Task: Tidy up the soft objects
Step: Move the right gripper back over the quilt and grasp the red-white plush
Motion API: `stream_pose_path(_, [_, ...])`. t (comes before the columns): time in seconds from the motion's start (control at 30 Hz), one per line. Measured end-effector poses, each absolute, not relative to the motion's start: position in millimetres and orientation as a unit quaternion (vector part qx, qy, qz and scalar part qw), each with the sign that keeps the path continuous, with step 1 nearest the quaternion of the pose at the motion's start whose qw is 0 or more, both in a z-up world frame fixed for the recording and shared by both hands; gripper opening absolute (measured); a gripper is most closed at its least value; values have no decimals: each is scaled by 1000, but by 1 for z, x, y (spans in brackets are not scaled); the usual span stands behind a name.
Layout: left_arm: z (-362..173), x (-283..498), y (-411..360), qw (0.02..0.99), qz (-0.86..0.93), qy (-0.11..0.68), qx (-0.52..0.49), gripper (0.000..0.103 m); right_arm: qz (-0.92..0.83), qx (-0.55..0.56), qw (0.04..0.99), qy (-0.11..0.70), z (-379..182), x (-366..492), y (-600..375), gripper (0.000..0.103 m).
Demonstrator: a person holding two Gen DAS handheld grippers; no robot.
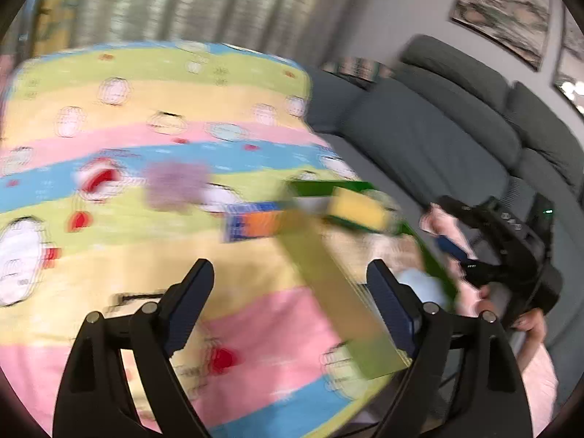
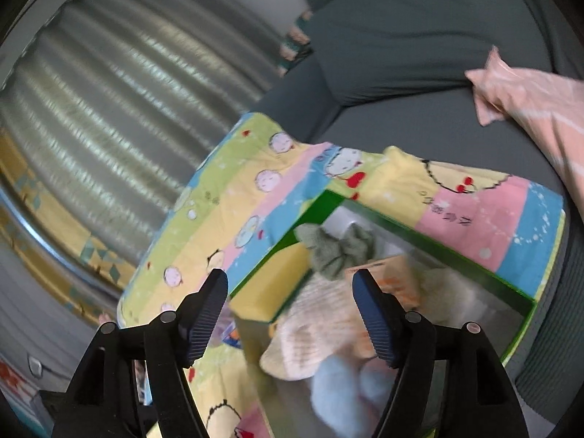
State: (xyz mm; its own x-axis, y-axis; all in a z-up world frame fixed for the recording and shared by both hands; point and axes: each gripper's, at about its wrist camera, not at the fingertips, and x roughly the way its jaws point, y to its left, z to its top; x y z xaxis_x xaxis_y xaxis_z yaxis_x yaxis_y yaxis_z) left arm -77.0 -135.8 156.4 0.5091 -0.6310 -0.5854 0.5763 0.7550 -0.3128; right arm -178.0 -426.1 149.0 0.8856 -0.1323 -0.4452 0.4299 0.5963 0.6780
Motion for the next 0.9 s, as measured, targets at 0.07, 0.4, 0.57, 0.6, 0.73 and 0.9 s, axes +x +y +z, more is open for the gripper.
stream_pose_path(0.07, [154,-74,-109,884,-307,353,-32,87,-153,407,881,186,153,-172,-416,81])
stream_pose_path(0.4, [98,-42,8,905,-133,392,-98,88,-90,335,912,221,163,-124,-339,96])
stream_pose_path(0.57, [95,-35,34,906,-96,395,-117,88,-50,281,921,267,157,-88,-284,96])
stream_pose_path(0.6, [94,-33,39,904,-94,398,-126,88,-46,270,921,276,155,-80,-272,96])
stream_pose_path(0.73, [95,-29,54,901,-85,400,-147,88,-9,249,917,311,149,-42,-229,96])
stream_pose_path(0.9, [98,-34,68,910,-17,389,-144,88,24,269,902,337,143,21,-186,96])
